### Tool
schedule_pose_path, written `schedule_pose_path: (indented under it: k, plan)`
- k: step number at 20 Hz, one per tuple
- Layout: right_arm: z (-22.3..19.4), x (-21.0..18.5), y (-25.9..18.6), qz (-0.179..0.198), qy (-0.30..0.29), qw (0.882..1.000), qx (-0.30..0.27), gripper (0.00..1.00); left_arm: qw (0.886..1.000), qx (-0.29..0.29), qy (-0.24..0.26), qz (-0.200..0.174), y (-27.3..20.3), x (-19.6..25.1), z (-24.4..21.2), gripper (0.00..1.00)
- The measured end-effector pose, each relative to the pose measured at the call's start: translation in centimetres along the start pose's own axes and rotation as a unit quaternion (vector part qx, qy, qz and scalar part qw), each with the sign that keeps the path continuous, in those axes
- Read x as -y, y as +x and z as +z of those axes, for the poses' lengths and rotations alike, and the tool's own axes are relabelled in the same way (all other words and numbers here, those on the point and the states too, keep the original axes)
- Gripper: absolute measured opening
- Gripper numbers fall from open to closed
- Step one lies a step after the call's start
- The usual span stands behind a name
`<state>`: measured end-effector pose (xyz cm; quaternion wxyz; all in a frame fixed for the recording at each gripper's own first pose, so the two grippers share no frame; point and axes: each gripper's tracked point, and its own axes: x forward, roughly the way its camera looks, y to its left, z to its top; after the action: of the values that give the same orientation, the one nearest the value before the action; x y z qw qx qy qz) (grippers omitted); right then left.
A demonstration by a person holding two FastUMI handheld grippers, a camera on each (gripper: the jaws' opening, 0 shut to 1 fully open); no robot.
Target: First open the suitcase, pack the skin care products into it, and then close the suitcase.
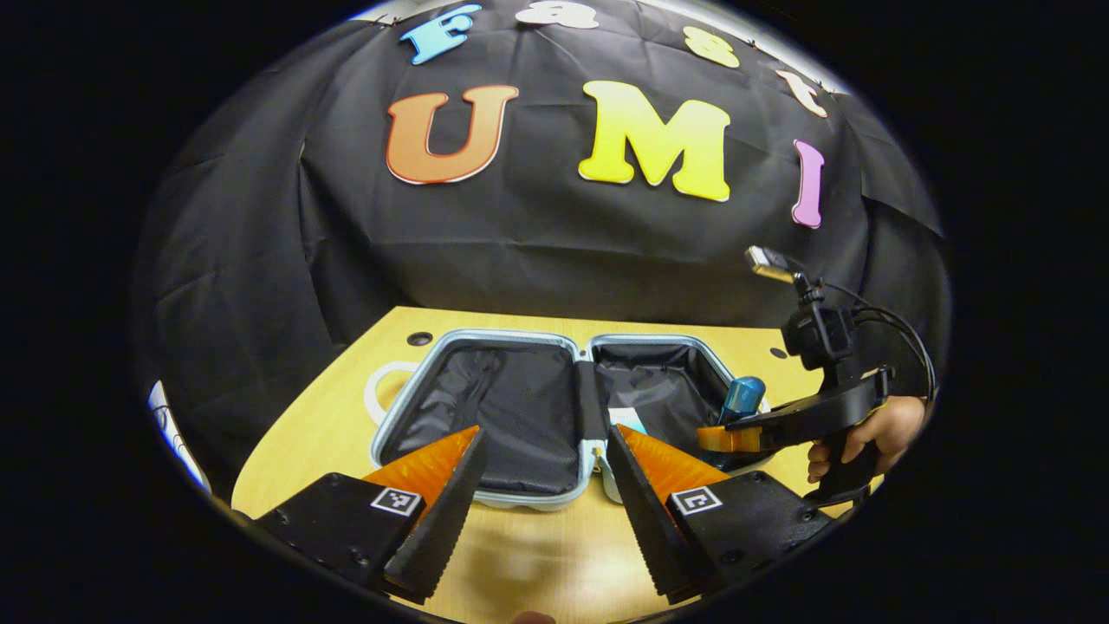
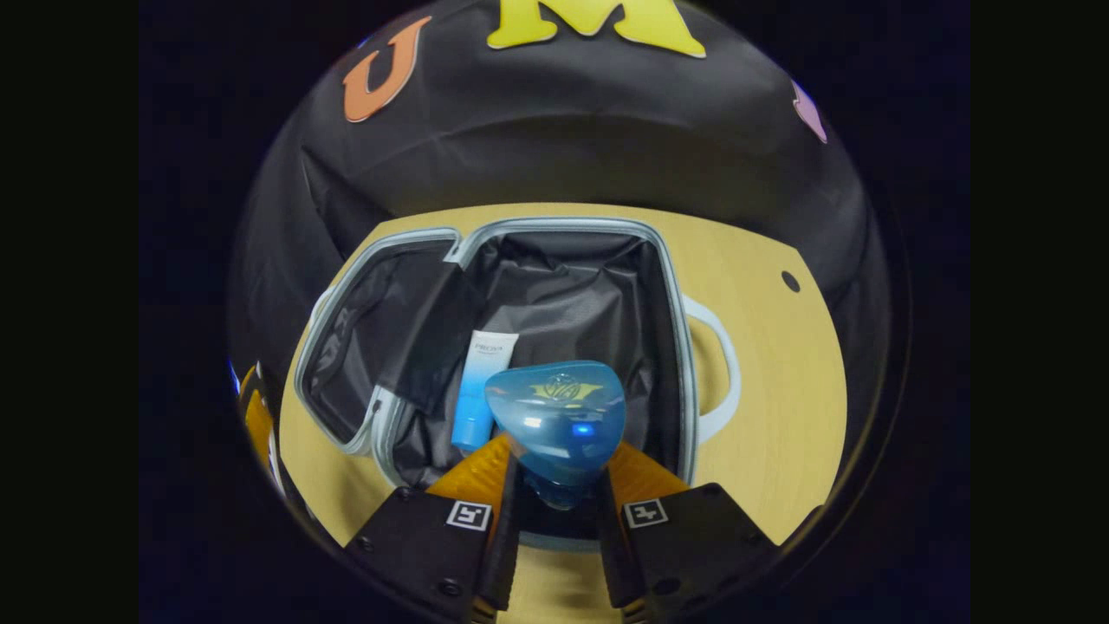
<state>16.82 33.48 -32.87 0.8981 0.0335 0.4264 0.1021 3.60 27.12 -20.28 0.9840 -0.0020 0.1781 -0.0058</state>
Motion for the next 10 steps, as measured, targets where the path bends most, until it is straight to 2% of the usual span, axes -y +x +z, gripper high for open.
schedule_pose_path:
  k: [2,5,9,10]
  plan:
    - [0.9,0.3,0.8,-0.01,0.023,1.0,-0.002,0.39,1.0,0.028,0.005,0.002,-0.3,-1.3,1.6,0.89]
    - [1.7,0.3,2.5,-0.022,0.028,0.999,-0.011,0.37,0.998,0.062,0.006,0.015,-0.7,-3.6,3.9,0.9]
    - [1.9,-0.1,4.1,-0.036,0.026,0.999,-0.024,0.39,0.996,0.08,0.003,0.051,-0.2,-7.6,5.6,0.92]
    - [1.7,-0.2,4.4,-0.036,0.023,0.999,-0.029,0.39,0.995,0.084,0.001,0.063,0.0,-8.8,5.9,0.85]
